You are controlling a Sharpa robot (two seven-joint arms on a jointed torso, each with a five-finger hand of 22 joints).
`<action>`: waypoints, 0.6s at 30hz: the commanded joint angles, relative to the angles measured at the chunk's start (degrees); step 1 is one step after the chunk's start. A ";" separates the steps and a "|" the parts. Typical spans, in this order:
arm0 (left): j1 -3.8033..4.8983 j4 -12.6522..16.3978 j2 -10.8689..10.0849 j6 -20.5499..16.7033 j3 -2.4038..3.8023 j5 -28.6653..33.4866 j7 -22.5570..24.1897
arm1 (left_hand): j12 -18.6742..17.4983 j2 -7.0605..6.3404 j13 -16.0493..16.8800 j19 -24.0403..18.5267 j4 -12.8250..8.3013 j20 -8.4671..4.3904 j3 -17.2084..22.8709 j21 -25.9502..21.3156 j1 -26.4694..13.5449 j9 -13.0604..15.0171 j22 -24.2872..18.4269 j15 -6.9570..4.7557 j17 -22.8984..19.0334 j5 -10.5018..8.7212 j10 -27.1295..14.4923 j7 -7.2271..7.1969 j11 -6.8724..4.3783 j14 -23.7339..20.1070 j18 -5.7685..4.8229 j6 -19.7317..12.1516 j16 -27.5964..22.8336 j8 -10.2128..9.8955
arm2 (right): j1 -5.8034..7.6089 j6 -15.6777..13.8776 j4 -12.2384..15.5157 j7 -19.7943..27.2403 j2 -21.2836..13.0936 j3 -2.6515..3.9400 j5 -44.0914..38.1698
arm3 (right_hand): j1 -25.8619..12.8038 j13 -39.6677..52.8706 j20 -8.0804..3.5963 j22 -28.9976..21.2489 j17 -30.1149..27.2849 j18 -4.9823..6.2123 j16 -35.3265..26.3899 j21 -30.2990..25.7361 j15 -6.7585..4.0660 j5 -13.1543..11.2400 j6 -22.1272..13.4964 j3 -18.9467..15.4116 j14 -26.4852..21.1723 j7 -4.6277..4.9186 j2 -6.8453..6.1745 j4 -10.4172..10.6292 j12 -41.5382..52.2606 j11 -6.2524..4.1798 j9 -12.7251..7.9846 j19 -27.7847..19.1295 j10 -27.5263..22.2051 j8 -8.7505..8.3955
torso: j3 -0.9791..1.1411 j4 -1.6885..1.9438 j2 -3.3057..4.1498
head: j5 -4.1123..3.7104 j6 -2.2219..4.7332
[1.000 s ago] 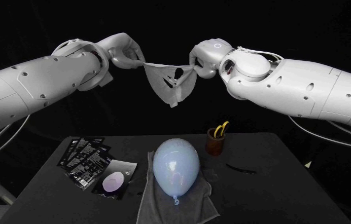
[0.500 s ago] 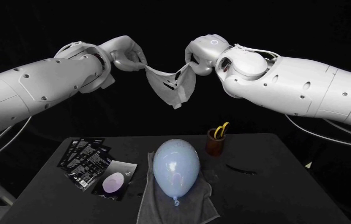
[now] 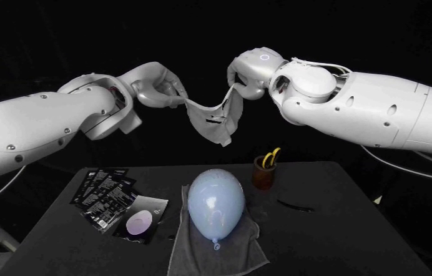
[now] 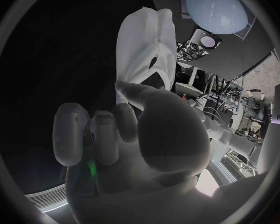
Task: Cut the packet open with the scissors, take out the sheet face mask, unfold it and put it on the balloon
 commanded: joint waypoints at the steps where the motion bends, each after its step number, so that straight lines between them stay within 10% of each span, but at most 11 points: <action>1: -0.36 3.34 -2.12 -0.96 0.08 8.54 -1.01 | 0.34 0.68 0.00 -0.48 -0.07 0.11 0.40 0.34 0.05 7.41 0.10 -0.30 0.09 0.20 -0.34 -0.18 -0.06 0.04 0.95 0.38 0.39 0.30 | -0.56 2.18 1.15 1.46 -1.04 -0.15 -1.98 | 0.31 2.70 0.01 12.07 15.10 -0.32 0.24 -0.30 -0.19 0.19 0.55 -0.10 6.08 0.12 -0.15 0.26 0.17 0.05 1.81 2.43 0.48 0.14 | 0.10 -0.02 -0.33 | -0.21 -0.41; 10: -1.43 8.49 -6.55 -1.80 -0.09 11.40 -1.42 | 0.78 0.65 0.31 -0.63 -0.17 0.11 0.76 0.73 -0.04 7.72 0.34 -0.35 0.13 0.20 -0.46 -0.23 -0.10 -0.02 0.99 0.40 0.72 0.43 | -1.93 1.34 3.66 0.19 -4.00 -0.42 -4.61 | 0.29 2.90 0.01 12.13 15.10 -0.37 0.24 -0.07 -0.19 0.19 0.55 -0.13 6.08 0.10 -0.18 0.33 0.39 0.05 1.81 2.50 0.58 0.15 | 0.51 0.18 -0.85 | -0.39 -1.22; 18: -4.48 9.69 -7.09 -1.76 -0.57 8.34 -2.16 | 0.99 0.58 0.48 -0.81 -0.04 0.16 0.97 0.93 -0.33 7.93 0.45 -0.32 0.12 0.19 -0.67 -0.22 -0.08 -0.15 0.97 0.29 0.87 0.45 | -2.36 1.41 7.41 -0.75 -6.30 -0.46 -4.99 | 0.24 3.00 0.01 12.16 15.09 -0.39 0.24 0.04 -0.18 0.19 0.60 -0.18 6.08 0.07 -0.22 0.45 0.50 0.03 1.82 2.53 0.64 0.19 | 0.58 0.12 -1.01 | -1.06 -1.77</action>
